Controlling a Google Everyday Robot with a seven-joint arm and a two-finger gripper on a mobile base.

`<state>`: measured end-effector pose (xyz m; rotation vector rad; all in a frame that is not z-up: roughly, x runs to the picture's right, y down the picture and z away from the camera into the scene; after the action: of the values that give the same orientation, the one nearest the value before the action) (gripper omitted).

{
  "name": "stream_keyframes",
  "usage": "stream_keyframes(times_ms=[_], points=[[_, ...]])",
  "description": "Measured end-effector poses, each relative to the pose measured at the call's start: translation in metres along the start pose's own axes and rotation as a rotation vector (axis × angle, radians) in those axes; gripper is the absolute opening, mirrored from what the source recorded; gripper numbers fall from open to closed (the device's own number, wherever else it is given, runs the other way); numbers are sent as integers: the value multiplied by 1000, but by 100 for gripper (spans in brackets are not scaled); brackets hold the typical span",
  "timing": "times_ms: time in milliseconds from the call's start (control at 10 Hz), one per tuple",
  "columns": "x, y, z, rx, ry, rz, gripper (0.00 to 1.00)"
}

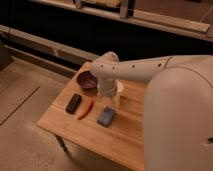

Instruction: Place the white sponge in the ceramic bowl

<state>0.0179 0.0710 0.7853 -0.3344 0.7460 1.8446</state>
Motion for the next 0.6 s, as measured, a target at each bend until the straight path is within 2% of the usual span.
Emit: stream_keyframes(times_ms=[200, 500, 600], points=[[0, 5, 2, 4, -31, -22, 65], [21, 20, 16, -56, -1, 17, 65], [20, 24, 15, -70, -6, 22, 65]])
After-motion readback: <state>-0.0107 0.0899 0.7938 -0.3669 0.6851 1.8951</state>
